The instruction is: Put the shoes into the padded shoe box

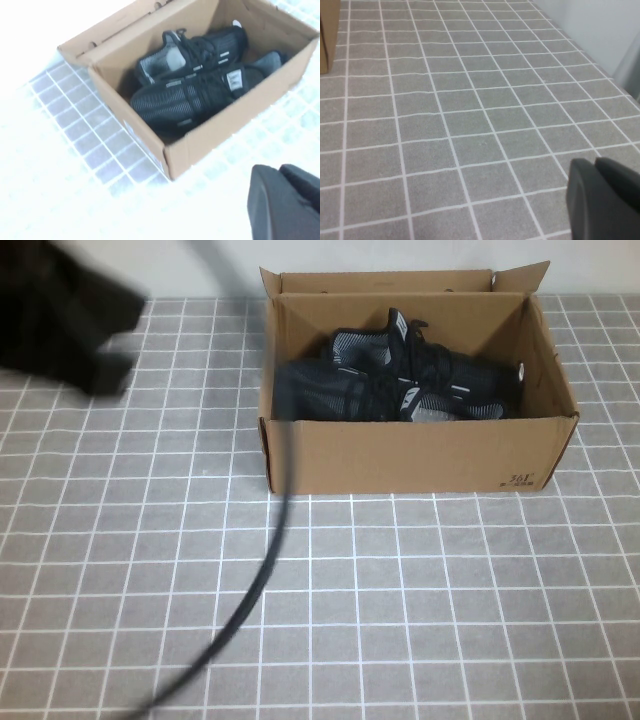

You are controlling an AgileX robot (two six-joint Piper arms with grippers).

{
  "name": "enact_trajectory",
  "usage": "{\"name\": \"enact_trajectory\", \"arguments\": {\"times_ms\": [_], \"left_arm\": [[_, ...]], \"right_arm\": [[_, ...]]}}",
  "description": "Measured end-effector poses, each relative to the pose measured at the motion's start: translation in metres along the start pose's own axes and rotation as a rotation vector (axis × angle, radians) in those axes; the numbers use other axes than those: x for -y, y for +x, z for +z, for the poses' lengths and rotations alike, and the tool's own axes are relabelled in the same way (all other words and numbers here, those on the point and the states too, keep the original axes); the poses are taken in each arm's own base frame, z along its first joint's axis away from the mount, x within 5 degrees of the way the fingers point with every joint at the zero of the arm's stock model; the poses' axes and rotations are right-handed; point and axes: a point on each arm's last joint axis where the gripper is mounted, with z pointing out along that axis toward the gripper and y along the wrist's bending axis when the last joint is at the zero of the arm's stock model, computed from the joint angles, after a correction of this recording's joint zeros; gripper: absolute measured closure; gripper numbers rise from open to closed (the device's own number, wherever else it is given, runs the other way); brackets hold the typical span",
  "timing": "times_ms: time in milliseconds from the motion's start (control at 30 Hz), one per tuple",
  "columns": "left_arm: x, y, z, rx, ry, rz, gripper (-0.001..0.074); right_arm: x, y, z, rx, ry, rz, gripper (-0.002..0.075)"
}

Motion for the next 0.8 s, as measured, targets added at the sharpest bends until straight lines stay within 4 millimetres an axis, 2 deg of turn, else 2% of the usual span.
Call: {"name": "enact_trajectory", "arguments": {"times_ms": [333, 467, 633, 800], "left_arm": [[0.013, 0.091, -0.072, 0.17, 0.003, -0.066, 0.0738], [0.016, 0.119, -0.097, 0.249, -0.013, -0.062, 0.0738], [0.018, 0.139, -0.11, 0.32, -0.016, -0.089, 0.0738], [0.017, 0.137, -0.111, 0.375, -0.037, -0.087, 0.0738]], "right_arm": [[0.0, 0.0, 0.0, 0.0, 0.0, 0.0, 0.0734], [0.0, 0.0, 0.0, 0.0, 0.0, 0.0, 0.0734], [0.0, 0.0, 0.0, 0.0, 0.0, 0.0, 0.0734], [0.0, 0.0, 0.0, 0.0, 0.0, 0.0, 0.0734]]}}
